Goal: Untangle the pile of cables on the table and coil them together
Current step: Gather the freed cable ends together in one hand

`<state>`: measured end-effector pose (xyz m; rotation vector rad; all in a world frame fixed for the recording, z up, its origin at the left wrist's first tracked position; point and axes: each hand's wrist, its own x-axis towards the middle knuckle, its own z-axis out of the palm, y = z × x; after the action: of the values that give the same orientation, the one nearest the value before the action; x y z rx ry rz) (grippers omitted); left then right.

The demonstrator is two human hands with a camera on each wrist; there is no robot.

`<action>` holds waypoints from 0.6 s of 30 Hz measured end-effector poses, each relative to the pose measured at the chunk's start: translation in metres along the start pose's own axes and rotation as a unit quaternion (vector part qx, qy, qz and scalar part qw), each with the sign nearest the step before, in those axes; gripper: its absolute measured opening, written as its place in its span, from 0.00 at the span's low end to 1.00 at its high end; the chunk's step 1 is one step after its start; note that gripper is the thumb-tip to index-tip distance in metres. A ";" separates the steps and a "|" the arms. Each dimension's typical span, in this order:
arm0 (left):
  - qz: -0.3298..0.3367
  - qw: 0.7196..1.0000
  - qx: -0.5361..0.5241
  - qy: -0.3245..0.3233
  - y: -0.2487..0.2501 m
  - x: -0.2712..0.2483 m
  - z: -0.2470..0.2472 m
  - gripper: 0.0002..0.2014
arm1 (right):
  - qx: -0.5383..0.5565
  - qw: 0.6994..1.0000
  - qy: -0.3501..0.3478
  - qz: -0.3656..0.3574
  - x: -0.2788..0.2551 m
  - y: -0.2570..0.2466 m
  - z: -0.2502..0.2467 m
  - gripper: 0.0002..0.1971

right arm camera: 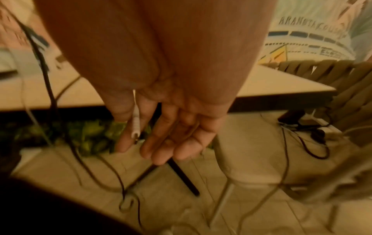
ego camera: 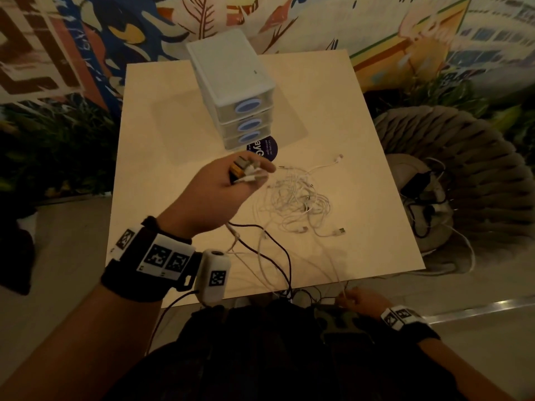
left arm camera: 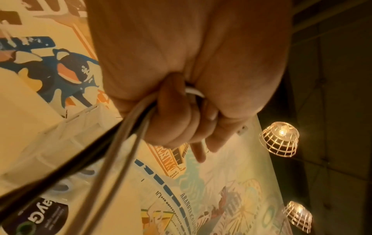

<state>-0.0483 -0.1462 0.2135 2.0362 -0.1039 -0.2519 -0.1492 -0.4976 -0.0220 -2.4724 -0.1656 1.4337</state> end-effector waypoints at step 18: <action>0.143 0.965 -0.214 -0.047 0.050 0.003 0.010 0.16 | 0.217 0.867 0.191 -0.407 -0.098 -0.220 -0.188 0.25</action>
<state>-0.0463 -0.1784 0.2527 1.5569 -0.3685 -0.1698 -0.0269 -0.3449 0.2130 -1.8780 -0.6314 0.5326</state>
